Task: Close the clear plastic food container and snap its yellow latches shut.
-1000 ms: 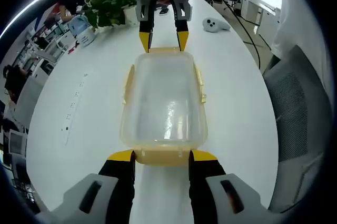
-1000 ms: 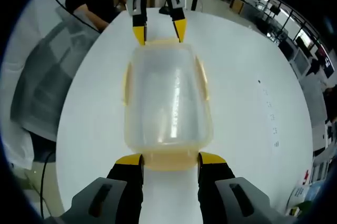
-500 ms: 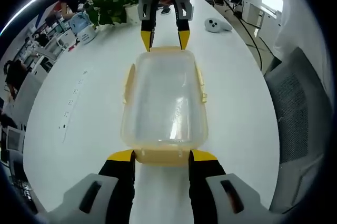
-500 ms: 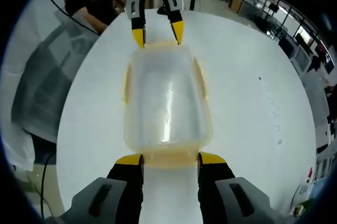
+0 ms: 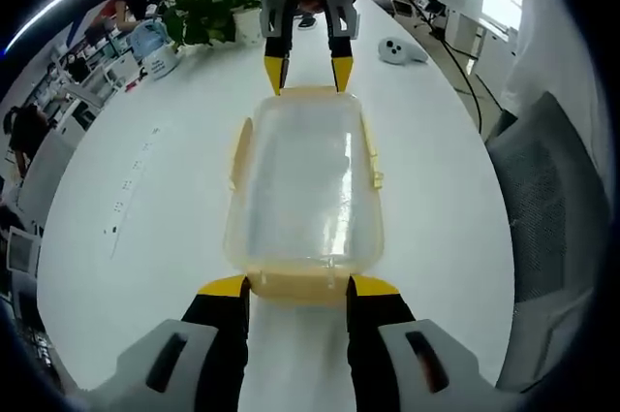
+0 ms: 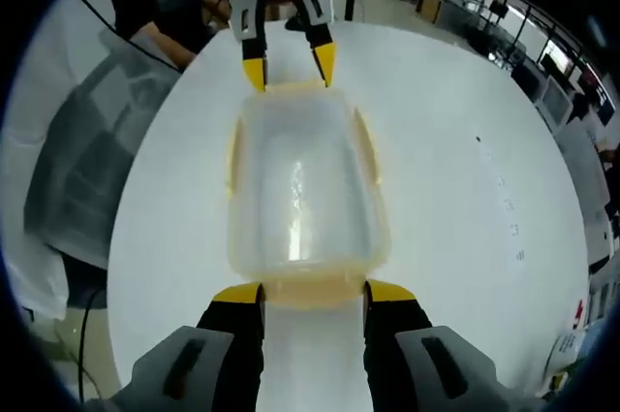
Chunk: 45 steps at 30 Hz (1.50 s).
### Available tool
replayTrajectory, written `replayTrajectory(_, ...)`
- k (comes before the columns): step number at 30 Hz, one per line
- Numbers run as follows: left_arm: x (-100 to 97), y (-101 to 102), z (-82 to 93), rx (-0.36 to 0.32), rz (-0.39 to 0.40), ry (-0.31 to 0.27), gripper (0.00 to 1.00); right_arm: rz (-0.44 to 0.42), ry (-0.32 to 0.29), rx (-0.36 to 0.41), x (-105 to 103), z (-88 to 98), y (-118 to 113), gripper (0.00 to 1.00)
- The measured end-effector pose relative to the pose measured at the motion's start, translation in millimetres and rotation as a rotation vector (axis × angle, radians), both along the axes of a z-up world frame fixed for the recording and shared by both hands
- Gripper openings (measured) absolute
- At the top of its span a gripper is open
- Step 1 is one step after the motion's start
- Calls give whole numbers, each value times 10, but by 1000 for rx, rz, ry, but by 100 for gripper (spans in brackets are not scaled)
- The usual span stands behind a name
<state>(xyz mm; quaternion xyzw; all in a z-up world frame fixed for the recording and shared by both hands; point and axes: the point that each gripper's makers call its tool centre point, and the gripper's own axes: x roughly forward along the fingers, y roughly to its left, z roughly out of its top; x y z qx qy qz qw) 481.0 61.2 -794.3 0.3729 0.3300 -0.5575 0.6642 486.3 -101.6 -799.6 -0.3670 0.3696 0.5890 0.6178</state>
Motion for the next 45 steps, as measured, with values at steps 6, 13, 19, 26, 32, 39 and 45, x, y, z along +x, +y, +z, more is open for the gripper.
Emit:
replayTrajectory(6,9,16,7,-4,5,-6,39,-1,-7,12,27,10,13,39)
replayTrajectory(13,33,20,-19,2,4,-7,39,-7,-1,10,37,-4,21,39)
replayTrajectory(19,34,13,-28,-12,5,11,40,-7,5,8,36,-21,10,39)
replayTrajectory(26,19,15,-35,-12,10,15,40,-3,-2,9,29,-27,9,40)
replayTrajectory(32,-7,66,-65,-2,12,26,48,0,-8,1,14,-40,-29,54)
replayTrajectory(39,-58,120,-33,3,34,30,48,-13,-20,17,2,51,-1,53)
replayTrajectory(45,1,103,96,-26,132,17,52,-118,25,61,19,171,34,53)
